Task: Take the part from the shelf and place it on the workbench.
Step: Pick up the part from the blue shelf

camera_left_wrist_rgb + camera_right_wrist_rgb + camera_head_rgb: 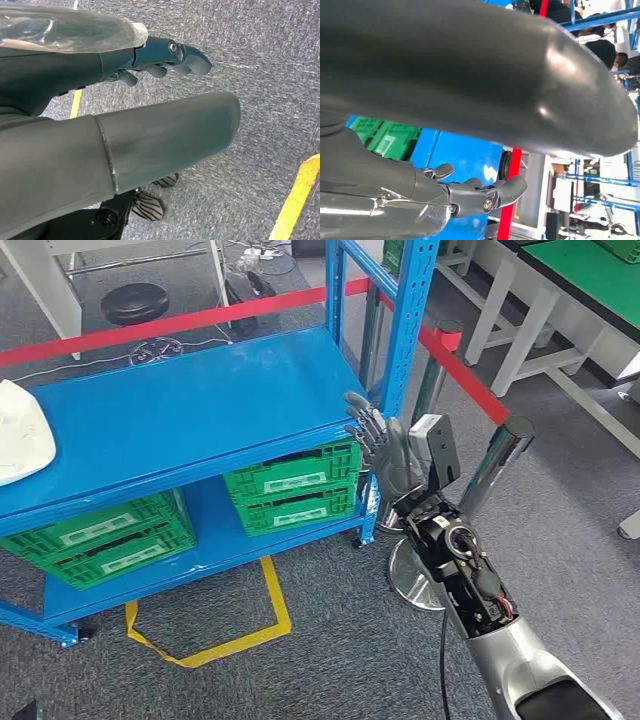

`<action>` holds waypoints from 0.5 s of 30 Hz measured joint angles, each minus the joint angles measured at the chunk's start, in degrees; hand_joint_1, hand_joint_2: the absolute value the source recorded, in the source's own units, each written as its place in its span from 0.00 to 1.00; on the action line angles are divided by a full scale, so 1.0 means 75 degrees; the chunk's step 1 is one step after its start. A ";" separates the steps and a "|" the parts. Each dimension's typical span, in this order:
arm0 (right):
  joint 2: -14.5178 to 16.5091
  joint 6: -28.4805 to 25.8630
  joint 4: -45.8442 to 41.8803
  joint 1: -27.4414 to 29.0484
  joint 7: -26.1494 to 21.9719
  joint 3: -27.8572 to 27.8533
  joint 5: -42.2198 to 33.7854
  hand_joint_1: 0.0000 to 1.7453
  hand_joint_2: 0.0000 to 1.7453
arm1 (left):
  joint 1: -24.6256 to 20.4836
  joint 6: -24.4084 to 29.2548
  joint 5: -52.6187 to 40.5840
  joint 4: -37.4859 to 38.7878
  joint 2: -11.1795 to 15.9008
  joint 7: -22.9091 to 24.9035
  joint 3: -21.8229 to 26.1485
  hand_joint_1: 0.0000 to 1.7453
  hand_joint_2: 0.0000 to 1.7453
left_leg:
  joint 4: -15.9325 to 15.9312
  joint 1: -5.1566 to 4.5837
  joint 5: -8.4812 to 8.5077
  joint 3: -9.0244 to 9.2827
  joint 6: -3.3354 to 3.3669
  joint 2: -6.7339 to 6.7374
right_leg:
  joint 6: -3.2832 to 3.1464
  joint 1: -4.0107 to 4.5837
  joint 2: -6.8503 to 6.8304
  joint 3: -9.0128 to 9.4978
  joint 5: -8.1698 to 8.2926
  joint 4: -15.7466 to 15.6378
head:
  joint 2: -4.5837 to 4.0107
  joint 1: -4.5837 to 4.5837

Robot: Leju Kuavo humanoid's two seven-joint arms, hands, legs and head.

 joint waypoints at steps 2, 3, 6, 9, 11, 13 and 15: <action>0.0000 -0.0001 0.0000 0.0005 0.0002 -0.0008 0.0000 0.00 0.00 | -0.0001 0.0001 0.0000 0.0000 -0.0003 0.0000 0.0000 0.00 0.00 | 0.0000 0.0000 0.0000 0.0000 0.0000 0.0000 | 0.0000 0.0000 0.0000 0.0000 0.0000 0.0000 | 0.0000 0.0001; 0.0000 -0.0001 0.0000 0.0010 0.0004 -0.0015 0.0000 0.00 0.00 | -0.0001 0.0002 0.0000 0.0000 -0.0005 0.0000 0.0000 0.00 0.00 | 0.0000 0.0000 0.0000 0.0000 0.0000 0.0000 | 0.0000 0.0000 0.0000 0.0000 0.0000 0.0000 | 0.0000 0.0001; 0.0000 -0.0001 0.0000 0.0020 0.0006 -0.0030 0.0000 0.00 0.00 | -0.0002 0.0003 0.0000 0.0000 -0.0009 0.0000 0.0000 0.00 0.00 | 0.0000 0.0000 0.0000 0.0001 0.0000 0.0000 | 0.0000 0.0000 0.0000 0.0000 0.0000 0.0000 | 0.0000 0.0000; 0.0000 -0.0004 0.0000 0.0024 0.0008 -0.0032 0.0000 0.00 0.00 | -0.0003 0.0003 0.0007 0.0000 -0.0009 0.0000 0.0000 0.00 0.00 | 0.0000 0.0000 0.0000 0.0001 0.0000 0.0000 | 0.0000 0.0000 0.0000 0.0001 0.0000 0.0000 | 0.0000 0.0000; 0.0000 -0.0033 0.0001 0.0010 0.0005 -0.0032 -0.0004 0.00 0.00 | -0.0002 0.0001 0.0042 0.0000 -0.0005 -0.0001 0.0000 0.00 0.00 | 0.0000 0.0000 0.0000 0.0000 0.0000 0.0000 | 0.0000 0.0000 0.0000 0.0002 0.0000 0.0001 | 0.0000 0.0001; 0.0000 -0.0098 0.0025 -0.0053 -0.0023 -0.0030 -0.0039 0.00 0.00 | -0.0001 0.0007 0.0098 0.0000 0.0010 -0.0002 0.0000 0.00 0.00 | -0.0001 0.0000 0.0000 -0.0001 0.0000 0.0000 | 0.0000 0.0000 0.0000 0.0002 0.0000 0.0001 | 0.0000 0.0001; 0.0000 -0.0168 0.0088 -0.0170 -0.0097 -0.0027 -0.0105 0.00 0.00 | 0.0000 0.0066 0.0143 0.0000 0.0037 -0.0001 0.0000 0.00 0.00 | -0.0001 0.0000 0.0000 -0.0001 0.0000 0.0000 | 0.0000 0.0000 0.0000 0.0003 0.0000 0.0001 | 0.0000 0.0001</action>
